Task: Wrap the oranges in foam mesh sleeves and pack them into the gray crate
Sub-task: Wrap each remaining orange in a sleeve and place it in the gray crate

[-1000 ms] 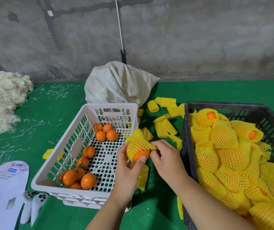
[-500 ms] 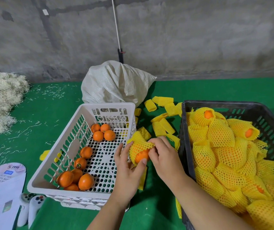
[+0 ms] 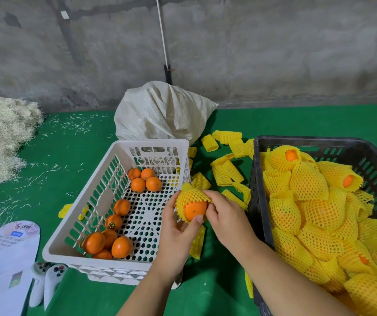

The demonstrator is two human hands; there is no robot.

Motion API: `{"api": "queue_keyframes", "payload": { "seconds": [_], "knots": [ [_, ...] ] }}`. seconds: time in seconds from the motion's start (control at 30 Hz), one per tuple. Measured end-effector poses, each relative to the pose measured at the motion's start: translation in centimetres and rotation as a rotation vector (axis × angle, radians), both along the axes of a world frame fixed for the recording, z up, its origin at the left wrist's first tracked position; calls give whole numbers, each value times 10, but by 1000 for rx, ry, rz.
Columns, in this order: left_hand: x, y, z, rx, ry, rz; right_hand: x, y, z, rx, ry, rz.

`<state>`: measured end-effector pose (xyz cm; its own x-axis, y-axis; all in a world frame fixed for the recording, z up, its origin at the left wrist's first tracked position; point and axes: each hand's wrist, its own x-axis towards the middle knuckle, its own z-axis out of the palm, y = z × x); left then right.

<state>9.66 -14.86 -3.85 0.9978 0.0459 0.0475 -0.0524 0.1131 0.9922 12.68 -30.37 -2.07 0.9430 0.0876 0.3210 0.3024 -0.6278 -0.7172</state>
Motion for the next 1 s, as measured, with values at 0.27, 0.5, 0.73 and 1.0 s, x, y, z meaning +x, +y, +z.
{"api": "queue_keyframes", "payload": {
  "seconds": [0.27,0.5,0.73,1.0],
  "knots": [
    [5,-11,-2,-34,1,145,-8,4,9,-101,-323,-19],
    [6,-3,-2,35,-47,86,-8,6,6,-47,-166,36],
    [6,-7,-8,50,-84,161,-6,5,6,6,-76,-1],
    [9,-9,-13,-61,-42,223,-9,8,6,-59,-218,33]
  ]
}}
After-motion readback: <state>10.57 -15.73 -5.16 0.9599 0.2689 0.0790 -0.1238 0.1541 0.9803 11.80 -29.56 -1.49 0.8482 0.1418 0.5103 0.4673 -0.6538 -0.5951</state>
